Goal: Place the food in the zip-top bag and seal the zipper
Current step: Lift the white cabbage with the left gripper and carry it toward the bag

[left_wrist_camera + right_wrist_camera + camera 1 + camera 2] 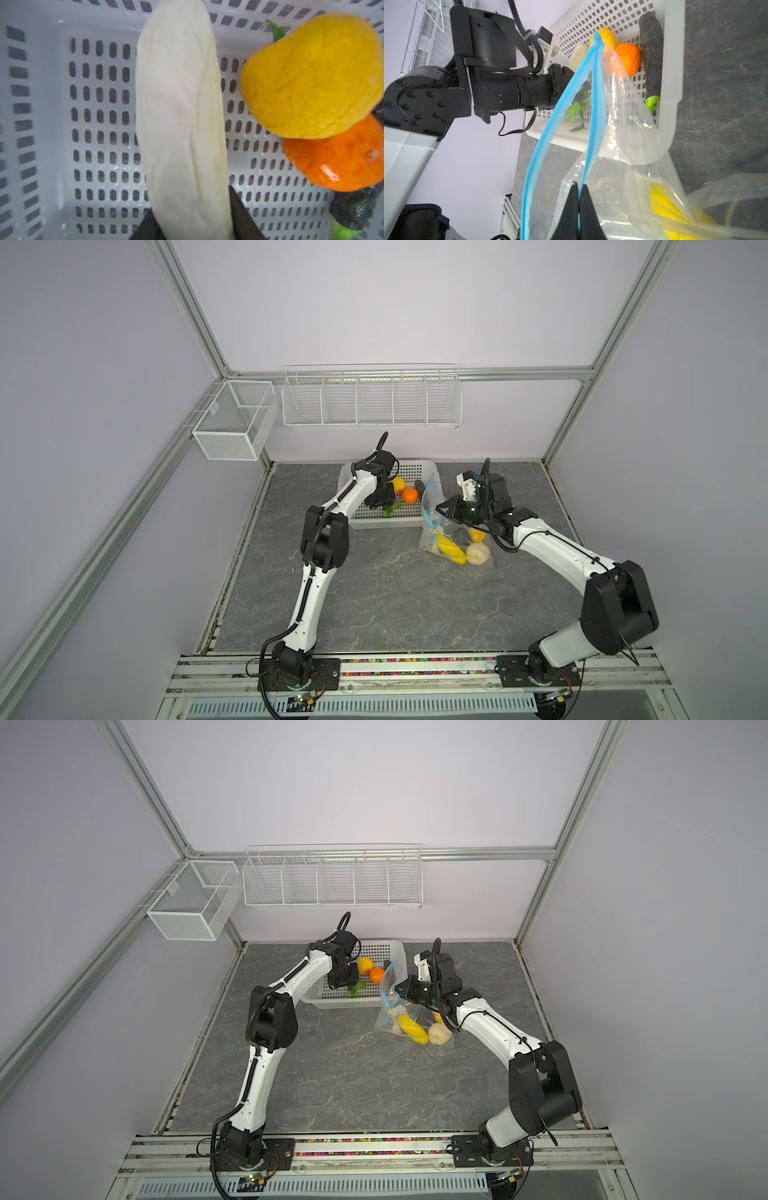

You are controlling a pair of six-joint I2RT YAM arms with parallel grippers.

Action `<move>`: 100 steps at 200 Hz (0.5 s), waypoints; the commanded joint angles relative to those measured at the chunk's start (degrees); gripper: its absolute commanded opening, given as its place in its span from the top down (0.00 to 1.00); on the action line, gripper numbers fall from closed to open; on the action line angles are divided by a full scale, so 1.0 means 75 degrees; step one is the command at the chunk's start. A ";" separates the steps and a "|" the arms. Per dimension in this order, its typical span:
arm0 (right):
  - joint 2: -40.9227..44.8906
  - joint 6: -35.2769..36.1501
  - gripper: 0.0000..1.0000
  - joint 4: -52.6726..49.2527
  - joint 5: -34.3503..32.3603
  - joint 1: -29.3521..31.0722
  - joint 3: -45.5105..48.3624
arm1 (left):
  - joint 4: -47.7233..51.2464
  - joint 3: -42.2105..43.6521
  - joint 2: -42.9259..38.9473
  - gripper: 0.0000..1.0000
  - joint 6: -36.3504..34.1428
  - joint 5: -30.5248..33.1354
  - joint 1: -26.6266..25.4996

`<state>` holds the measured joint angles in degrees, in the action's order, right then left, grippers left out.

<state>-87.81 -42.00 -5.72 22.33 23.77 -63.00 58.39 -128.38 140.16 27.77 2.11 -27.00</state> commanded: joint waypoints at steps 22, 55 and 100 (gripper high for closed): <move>0.0173 0.0144 0.93 -0.0247 -0.0053 0.0020 -0.0226 | 0.0828 -0.0271 -0.0899 0.65 -0.0022 -0.0460 -0.0009; 0.0385 0.0724 0.94 -0.1384 -0.0351 0.0039 -0.0792 | 0.1352 -0.0250 -0.1512 0.66 -0.0079 -0.0800 -0.0009; 0.0681 0.2932 0.94 -0.3721 -0.0879 0.0027 -0.2224 | 0.1717 -0.0215 -0.2385 0.68 -0.0110 -0.1562 -0.0032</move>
<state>-85.38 -32.75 -21.34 19.03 23.79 -73.17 66.54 -128.46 125.54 27.75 -5.23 -27.00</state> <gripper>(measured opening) 0.067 0.344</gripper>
